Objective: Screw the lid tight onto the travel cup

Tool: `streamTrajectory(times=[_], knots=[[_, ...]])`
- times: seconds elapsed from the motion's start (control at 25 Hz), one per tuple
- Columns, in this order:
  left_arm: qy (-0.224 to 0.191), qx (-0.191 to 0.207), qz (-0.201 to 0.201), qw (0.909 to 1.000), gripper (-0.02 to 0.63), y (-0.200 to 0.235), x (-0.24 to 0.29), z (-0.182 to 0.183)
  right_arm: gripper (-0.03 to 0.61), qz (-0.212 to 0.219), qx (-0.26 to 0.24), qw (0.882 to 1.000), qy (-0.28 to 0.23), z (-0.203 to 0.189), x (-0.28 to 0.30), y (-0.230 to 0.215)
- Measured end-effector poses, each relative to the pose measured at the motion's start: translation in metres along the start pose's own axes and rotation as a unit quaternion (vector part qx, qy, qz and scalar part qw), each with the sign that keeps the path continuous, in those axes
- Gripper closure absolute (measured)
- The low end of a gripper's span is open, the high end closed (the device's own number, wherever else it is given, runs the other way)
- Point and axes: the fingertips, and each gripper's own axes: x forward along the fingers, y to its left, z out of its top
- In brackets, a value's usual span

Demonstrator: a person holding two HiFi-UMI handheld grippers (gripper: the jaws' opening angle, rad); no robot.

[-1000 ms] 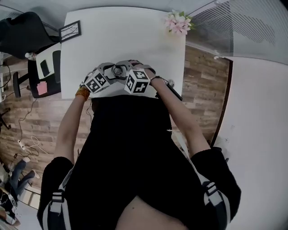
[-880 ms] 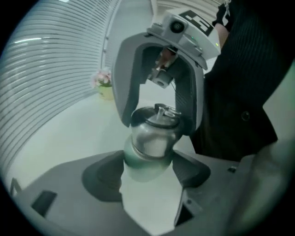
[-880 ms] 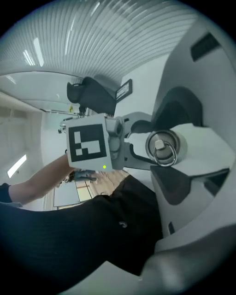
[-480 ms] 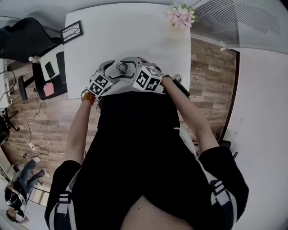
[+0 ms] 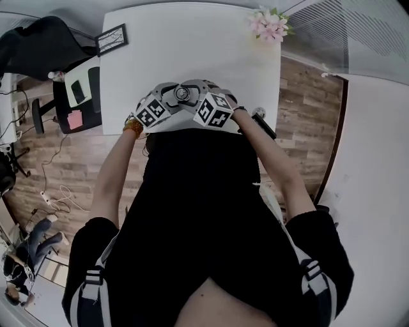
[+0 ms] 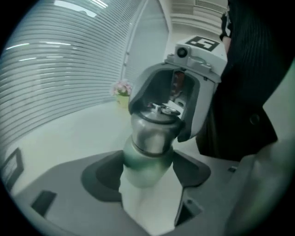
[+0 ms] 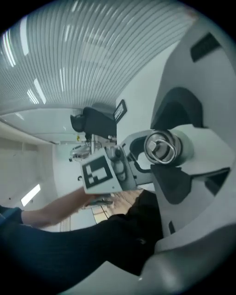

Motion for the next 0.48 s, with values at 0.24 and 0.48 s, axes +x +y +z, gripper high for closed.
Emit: streamTrajectory(times=[0.24,0.48], knots=[[0.095,0.078,-0.118,0.9853,0.270,0.002,-0.004,0.000,0.336,0.092,-0.106,0.990,0.035,0.004,0.005,0.001],[-0.008,-0.030,0.017,0.9994,0.239,0.008,-0.016,-0.003,0.249,0.037,0.073,0.995,-0.061,0.022,-0.015,-0.007]])
